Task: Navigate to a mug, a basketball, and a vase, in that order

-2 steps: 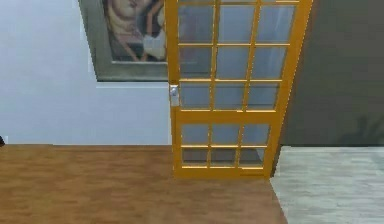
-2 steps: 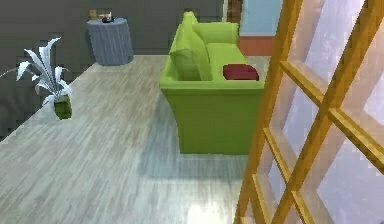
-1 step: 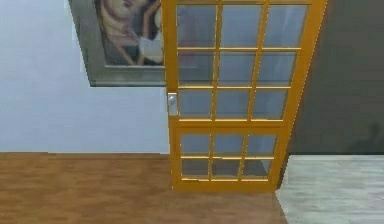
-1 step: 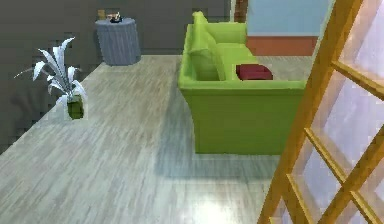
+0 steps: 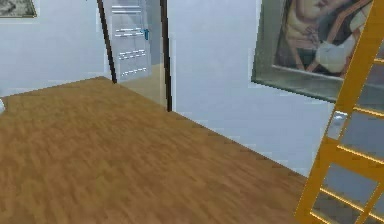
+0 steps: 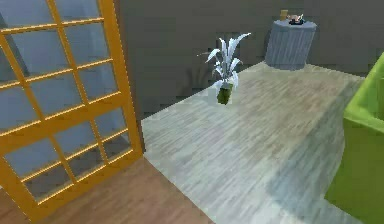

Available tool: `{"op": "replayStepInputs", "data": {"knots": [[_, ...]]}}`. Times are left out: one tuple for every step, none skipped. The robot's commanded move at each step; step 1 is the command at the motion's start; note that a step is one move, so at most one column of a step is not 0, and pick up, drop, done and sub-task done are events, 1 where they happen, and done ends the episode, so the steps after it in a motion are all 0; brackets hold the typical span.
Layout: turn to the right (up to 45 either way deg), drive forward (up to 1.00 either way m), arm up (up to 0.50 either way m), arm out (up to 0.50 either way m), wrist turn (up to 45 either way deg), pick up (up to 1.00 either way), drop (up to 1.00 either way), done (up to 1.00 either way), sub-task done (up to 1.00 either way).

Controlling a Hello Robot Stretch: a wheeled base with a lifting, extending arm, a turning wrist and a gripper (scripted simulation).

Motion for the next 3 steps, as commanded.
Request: {"op": "replayStepInputs", "data": {"knots": [[-18.0,0.00,0.00,0.00,0.0,0.00,0.00,0.00,0.00],[0.0,1.00,0.00,0.00,0.0,0.00,0.00,0.00,0.00],[0.0,1.00,0.00,0.00,0.0,0.00,0.00,0.00,0.00]]}}
